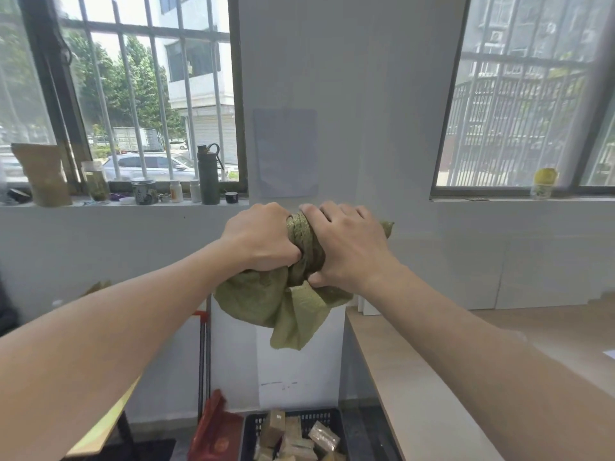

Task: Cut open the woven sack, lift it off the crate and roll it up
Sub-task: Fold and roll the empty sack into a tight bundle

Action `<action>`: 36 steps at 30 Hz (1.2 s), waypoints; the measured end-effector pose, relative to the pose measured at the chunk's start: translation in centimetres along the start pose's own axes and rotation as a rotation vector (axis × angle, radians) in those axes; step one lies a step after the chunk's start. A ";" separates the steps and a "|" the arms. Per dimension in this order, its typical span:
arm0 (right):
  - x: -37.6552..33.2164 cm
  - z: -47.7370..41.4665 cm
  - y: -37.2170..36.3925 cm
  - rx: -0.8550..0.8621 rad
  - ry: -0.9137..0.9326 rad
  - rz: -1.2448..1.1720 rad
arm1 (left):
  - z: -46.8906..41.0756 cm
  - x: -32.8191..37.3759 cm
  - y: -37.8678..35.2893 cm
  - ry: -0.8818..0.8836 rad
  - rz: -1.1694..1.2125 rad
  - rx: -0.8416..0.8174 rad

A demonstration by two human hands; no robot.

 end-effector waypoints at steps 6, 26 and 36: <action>0.3 -0.4 1.0 0.164 -0.010 0.085 | -0.2 0.6 -1.1 -0.015 0.323 -0.171; 3.0 -1.9 -0.8 -0.164 -0.245 -0.186 | 3.8 4.5 0.8 -0.177 -0.518 0.393; 2.7 -0.3 -0.5 -0.242 -0.169 -0.313 | 2.2 3.6 0.4 -0.235 -0.458 0.312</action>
Point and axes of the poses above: each hand's wrist, its own z-axis away from the middle knuckle, its own y-axis out of the back of the hand, x = y × z, the point moved 9 cm from there along -z, towards the middle knuckle, and after that the axes turned 4 degrees about -x, right-handed, at the moved point
